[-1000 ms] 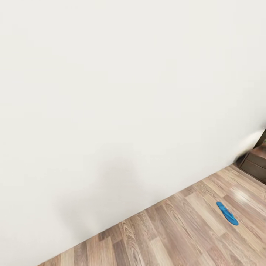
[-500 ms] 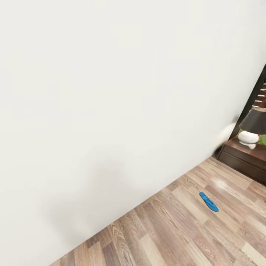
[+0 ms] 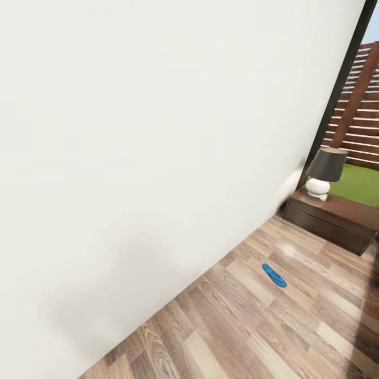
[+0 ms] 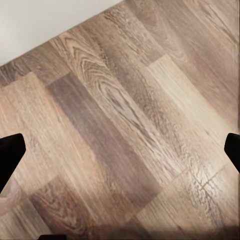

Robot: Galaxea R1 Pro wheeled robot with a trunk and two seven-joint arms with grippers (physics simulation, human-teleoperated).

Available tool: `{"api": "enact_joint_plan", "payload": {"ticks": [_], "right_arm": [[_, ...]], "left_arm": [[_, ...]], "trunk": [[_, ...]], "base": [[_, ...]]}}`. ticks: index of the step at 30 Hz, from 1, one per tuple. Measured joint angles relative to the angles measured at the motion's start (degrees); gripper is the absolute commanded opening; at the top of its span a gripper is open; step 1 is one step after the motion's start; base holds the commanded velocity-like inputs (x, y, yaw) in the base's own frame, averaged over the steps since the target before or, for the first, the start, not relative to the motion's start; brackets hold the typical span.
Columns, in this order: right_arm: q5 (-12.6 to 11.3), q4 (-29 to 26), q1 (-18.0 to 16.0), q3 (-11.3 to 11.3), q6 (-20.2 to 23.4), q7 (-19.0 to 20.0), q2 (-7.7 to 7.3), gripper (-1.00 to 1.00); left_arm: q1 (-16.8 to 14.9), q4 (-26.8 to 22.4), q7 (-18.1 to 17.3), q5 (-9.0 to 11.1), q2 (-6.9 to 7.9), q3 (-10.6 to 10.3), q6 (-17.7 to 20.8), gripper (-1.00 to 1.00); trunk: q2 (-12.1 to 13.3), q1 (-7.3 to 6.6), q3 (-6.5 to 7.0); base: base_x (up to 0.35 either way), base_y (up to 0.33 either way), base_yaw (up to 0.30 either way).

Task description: In the bedroom, move the book from the bed onto either nightstand, and place the two sandals side by side next to the bed.

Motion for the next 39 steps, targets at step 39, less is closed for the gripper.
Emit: {"api": "enact_joint_plan", "payload": {"ticks": [39], "right_arm": [[0.1, 0.0, 0.0, 0.0, 0.0, 0.0, 0.00, 1.00]], "left_arm": [[0.0, 0.0, 0.0, -0.1, -0.01, -0.1, 0.0, 1.00]], "trunk": [[0.0, -0.03, 0.00]], "base": [[0.092, 0.000, -0.219]]}}
